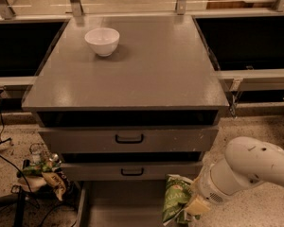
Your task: Place green jalapeno chip bag into bottom drawer
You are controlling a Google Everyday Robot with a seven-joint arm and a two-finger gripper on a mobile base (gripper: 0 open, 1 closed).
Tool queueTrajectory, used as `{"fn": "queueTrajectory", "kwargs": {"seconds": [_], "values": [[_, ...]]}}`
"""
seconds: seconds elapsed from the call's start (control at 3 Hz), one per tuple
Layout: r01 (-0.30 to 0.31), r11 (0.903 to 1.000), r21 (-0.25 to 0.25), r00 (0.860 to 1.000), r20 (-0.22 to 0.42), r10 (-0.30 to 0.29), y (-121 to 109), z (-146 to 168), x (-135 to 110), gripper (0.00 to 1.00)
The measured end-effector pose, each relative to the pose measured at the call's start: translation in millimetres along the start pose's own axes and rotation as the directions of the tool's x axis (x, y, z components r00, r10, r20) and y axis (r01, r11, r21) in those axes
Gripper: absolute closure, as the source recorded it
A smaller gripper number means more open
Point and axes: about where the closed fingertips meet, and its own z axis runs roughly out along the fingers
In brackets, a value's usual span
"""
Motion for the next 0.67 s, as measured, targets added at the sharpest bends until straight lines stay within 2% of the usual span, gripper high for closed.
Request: {"fn": "queueTrajectory", "kwargs": {"seconds": [0.33,0.67], "values": [[-0.046,0.9989,0.003,0.999,-0.006,0.046,-12.4,8.2,13.9,1.0],[-0.113,0.9935,0.007,0.993,-0.021,0.113,-32.0,25.5,38.0,1.0]]}}
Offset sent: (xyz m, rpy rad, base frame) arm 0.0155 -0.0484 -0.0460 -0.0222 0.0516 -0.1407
